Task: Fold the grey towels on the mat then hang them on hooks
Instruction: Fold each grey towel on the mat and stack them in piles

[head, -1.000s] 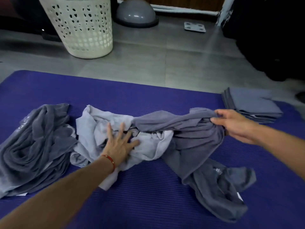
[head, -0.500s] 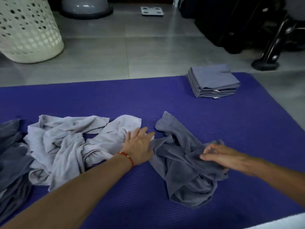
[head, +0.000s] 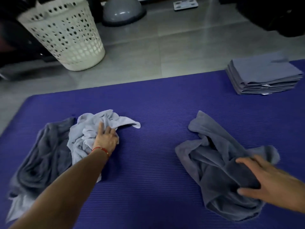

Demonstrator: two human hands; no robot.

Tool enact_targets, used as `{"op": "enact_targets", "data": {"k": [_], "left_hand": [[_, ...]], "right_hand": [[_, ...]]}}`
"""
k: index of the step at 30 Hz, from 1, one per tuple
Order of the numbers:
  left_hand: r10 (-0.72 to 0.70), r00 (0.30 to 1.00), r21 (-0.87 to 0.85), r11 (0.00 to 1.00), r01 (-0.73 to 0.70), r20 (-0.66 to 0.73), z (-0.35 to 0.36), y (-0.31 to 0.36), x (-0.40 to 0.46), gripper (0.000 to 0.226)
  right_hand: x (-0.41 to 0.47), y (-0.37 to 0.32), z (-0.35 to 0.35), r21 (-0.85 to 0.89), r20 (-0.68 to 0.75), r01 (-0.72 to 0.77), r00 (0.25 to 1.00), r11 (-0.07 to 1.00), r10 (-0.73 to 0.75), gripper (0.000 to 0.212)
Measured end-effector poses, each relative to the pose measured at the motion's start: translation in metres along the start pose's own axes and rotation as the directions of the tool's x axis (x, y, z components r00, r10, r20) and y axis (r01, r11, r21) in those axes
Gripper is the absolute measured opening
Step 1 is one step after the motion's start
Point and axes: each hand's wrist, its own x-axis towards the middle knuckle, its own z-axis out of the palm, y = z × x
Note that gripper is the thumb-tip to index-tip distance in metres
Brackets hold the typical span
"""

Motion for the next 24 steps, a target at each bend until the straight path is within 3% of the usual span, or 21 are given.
{"op": "enact_targets", "data": {"k": [3,6,8,13,15,17,19,21,24], "left_hand": [[-0.060,0.995,-0.137,0.988,0.070,0.077,0.013,-0.008,-0.002,0.055],[-0.053,0.987,-0.399,0.917,-0.011,-0.148,-0.016,0.028,-0.012,0.059],[-0.040,0.965,-0.559,0.821,-0.117,-0.261,-0.046,0.062,-0.019,0.062],[-0.051,0.863,-0.742,0.537,-0.401,-0.503,-0.130,0.124,-0.003,0.052],[-0.002,0.841,-0.763,0.423,-0.489,-0.541,-0.163,0.138,0.015,0.048],[0.092,0.843,-0.789,0.311,-0.530,-0.530,-0.195,0.148,0.033,0.049],[0.261,0.862,-0.796,0.337,-0.502,-0.434,-0.219,0.158,0.051,0.053],[0.411,0.861,-0.743,0.466,-0.481,-0.300,-0.231,0.168,0.068,0.068],[0.465,0.868,-0.712,0.548,-0.438,-0.176,-0.225,0.177,0.088,0.079]], "right_hand": [[0.014,0.006,0.020,-0.074,-0.010,0.052,0.999,0.996,-0.053,0.091],[0.026,0.026,0.033,-0.048,-0.019,0.110,0.994,0.993,-0.111,0.090],[0.025,0.028,0.022,0.019,-0.045,0.129,0.991,0.991,-0.128,0.056],[0.012,0.007,-0.020,0.347,-0.224,0.035,0.974,0.937,0.046,0.007],[0.005,0.008,-0.026,0.486,-0.265,-0.027,0.948,0.873,0.176,0.006],[-0.005,0.011,-0.032,0.694,-0.275,-0.024,0.915,0.720,0.296,0.012],[-0.020,0.016,-0.037,0.832,-0.286,0.056,0.895,0.551,0.342,0.014],[-0.036,0.023,-0.039,0.896,-0.285,0.120,0.894,0.427,0.347,0.017],[-0.051,0.032,-0.038,0.933,-0.265,0.145,0.896,0.330,0.357,0.023]]}}
